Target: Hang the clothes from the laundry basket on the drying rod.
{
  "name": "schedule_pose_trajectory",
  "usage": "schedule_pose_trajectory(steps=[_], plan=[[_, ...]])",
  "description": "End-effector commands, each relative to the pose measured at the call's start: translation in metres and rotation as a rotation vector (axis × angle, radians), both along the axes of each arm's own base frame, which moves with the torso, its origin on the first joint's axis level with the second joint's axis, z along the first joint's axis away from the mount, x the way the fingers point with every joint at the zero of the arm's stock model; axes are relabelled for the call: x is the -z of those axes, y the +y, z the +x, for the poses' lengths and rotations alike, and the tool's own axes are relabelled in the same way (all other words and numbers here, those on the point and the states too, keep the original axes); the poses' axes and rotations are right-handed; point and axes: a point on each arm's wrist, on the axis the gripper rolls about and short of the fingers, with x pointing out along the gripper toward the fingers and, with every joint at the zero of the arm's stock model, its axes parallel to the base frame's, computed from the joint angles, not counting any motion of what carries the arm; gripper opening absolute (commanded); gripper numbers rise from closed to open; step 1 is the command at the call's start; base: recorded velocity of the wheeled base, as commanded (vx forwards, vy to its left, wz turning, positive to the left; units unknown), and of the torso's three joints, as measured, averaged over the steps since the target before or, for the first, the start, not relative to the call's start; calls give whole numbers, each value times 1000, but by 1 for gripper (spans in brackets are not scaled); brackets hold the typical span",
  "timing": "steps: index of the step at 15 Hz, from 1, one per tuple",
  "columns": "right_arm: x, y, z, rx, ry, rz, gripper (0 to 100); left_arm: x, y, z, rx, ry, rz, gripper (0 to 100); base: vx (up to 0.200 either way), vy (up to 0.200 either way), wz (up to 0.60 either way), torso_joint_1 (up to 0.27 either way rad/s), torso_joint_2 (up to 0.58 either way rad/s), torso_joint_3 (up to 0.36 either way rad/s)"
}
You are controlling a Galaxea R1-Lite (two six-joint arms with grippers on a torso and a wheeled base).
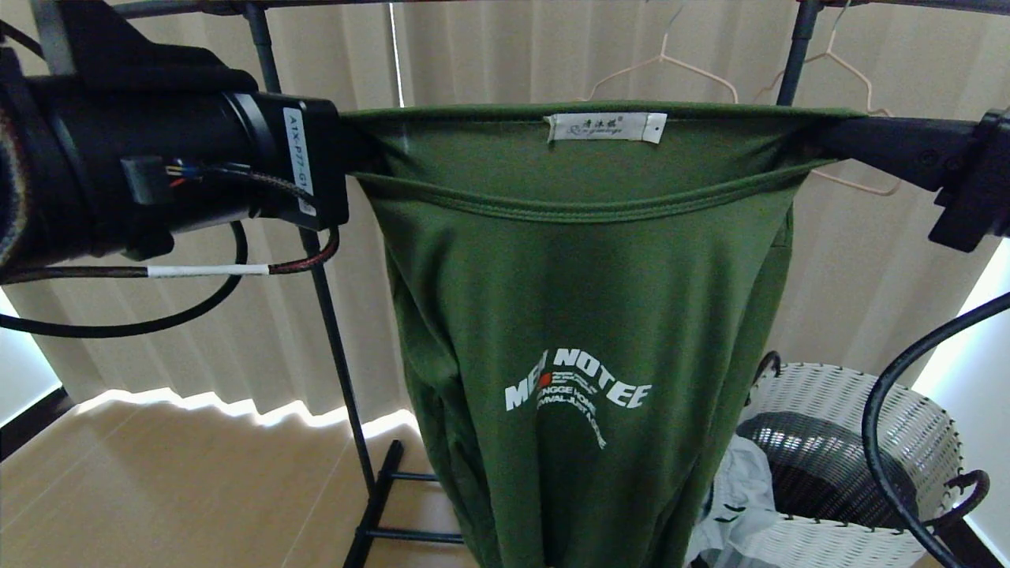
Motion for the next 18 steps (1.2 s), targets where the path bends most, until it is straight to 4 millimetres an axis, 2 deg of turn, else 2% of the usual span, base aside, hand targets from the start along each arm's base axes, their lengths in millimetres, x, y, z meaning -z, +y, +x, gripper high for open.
schedule_pose_trajectory(steps=[1, 3, 8, 9, 13, 16, 18], plan=[[0, 3, 6, 2, 4, -2, 0, 2, -3, 11, -22, 8, 6, 0, 0, 0, 0, 0, 0, 0], [-2, 6, 12, 8, -22, 14, 0, 3, -5, 15, -24, 18, 3, 0, 0, 0, 0, 0, 0, 0], [-3, 3, 8, 11, -23, 15, 0, 9, -14, 15, -4, 47, -27, 0, 0, 0, 0, 0, 0, 0], [-10, -7, -10, 8, -33, 21, 0, 15, -24, 25, -4, 65, -72, 0, 0, 0, 0, 0, 0, 0], [-8, -30, -50, -10, 36, -21, 0, 16, -39, 47, -20, 65, -73, 0, 0, 0, 0, 0, 0, 0], [0, -31, -57, -30, 51, -31, 0, 15, -50, 61, -24, 60, -79, 0, 0, 0, 0, 0, 0, 0], [2, -31, -57, -32, 55, -34, 0, 15, -50, 63, -27, 59, -79, 0, 0, 0, 0, 0, 0, 0]])
